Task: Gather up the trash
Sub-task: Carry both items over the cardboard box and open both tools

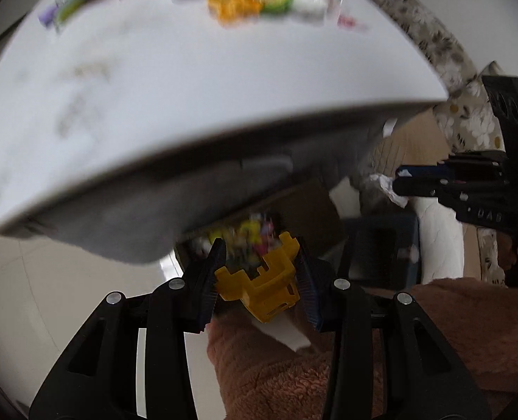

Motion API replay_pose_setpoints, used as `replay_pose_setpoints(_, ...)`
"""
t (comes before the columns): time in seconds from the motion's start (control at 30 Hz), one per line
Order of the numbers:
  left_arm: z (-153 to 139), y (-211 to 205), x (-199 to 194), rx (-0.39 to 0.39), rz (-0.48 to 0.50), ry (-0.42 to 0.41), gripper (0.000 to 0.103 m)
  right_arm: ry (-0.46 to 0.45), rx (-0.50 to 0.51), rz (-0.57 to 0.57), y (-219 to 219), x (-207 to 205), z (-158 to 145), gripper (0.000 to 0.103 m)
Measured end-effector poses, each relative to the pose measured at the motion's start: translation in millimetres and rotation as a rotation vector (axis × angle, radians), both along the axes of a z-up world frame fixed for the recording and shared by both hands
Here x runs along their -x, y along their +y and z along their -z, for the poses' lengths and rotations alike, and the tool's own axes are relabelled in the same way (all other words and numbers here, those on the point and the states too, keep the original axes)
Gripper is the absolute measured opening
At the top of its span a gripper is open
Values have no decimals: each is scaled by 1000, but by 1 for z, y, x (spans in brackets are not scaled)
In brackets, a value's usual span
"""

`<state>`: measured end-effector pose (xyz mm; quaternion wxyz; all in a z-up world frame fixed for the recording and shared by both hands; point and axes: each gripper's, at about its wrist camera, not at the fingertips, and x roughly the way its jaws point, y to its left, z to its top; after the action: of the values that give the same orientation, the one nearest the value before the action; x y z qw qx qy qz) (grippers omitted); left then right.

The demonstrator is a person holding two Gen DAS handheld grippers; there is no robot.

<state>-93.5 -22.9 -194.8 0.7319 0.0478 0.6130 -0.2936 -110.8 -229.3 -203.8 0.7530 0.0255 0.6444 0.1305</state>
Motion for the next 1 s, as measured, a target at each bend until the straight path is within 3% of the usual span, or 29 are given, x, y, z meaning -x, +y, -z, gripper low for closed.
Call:
replay_pose_setpoints(0.3,125,-27,3,-186,-32,127,39,113,59,60,-12,7,103,14)
replay_pose_setpoints(0.33,136,-28,3,-207,-40,131,40,121,58,63,-16,7,111,19)
replay_pose_setpoints(0.4,163,-29,2,-278,-68,145,49,135,103,64,-17,3,128,49)
replay_pose_setpoints(0.43,172,-29,2,-293,-84,161,57,135,117,58,-19,2,133,51)
replay_pose_setpoints(0.5,189,-27,1,-329,-119,191,63,128,166,31,-17,-1,140,57)
replay_pose_setpoints(0.57,196,-24,1,-339,-136,209,65,121,181,21,-19,-1,141,64)
replay_pose_setpoints(0.6,197,-24,2,-345,-138,212,70,116,178,18,-19,-1,140,64)
replay_pose_setpoints(0.77,189,-19,-2,-338,-156,213,71,111,188,4,-22,-7,134,66)
replay_pose_setpoints(0.9,167,-18,-4,-316,-146,181,71,100,174,2,-19,-13,119,66)
replay_pose_setpoints(1.0,139,-17,-1,-292,-116,142,71,73,137,-18,-15,-16,91,66)
